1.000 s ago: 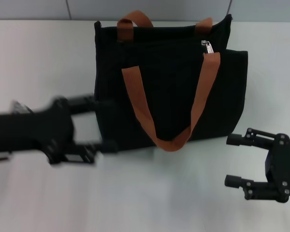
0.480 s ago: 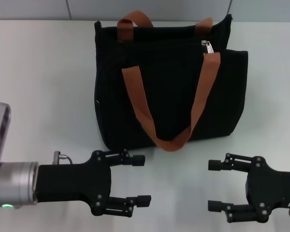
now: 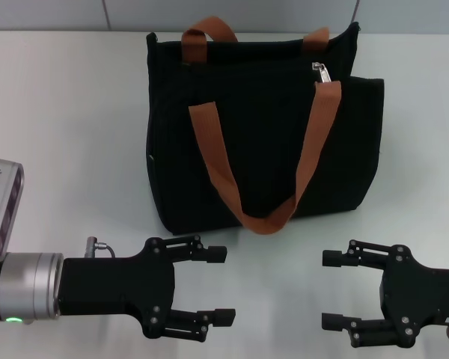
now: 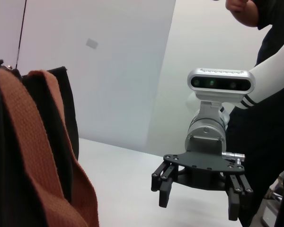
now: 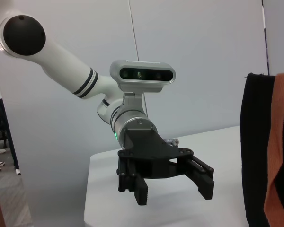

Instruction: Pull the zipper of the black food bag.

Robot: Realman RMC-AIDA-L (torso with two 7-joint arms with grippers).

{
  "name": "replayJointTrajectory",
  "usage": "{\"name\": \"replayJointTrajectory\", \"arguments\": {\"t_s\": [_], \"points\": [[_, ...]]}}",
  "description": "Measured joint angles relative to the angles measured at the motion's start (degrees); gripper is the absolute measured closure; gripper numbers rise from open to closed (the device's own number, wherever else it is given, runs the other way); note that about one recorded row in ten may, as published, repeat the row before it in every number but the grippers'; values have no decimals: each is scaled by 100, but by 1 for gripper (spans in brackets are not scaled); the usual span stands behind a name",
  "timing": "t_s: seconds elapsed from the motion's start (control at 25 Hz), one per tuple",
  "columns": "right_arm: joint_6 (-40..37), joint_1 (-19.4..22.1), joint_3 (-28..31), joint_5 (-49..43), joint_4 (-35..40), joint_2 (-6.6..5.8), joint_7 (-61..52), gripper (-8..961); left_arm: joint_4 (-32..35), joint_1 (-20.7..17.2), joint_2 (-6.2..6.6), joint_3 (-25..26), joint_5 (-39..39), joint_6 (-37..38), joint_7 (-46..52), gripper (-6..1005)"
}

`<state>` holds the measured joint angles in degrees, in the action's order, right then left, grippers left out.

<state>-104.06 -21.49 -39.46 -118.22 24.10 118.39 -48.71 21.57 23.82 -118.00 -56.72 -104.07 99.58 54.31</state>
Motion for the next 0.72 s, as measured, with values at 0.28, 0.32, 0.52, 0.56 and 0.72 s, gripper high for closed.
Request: {"name": "replayJointTrajectory", "arguments": {"t_s": [0.28, 0.32, 0.52, 0.56, 0.72], "points": [[0, 6, 0, 0, -28, 8, 2, 157, -4, 9, -3, -5, 0, 21, -2, 165], [0, 4, 0, 0, -28, 8, 2, 157, -4, 9, -4, -7, 0, 21, -3, 165], [0, -18, 0, 0, -28, 8, 2, 157, -4, 7, 13, -15, 1, 40, -6, 165], [0, -24, -1, 0, -28, 8, 2, 157, -4, -6, 45, -12, 1, 82, -6, 165], [-1, -29, -1, 0, -28, 8, 2, 157, -4, -64, 138, 40, 2, 207, 2, 165]]}}
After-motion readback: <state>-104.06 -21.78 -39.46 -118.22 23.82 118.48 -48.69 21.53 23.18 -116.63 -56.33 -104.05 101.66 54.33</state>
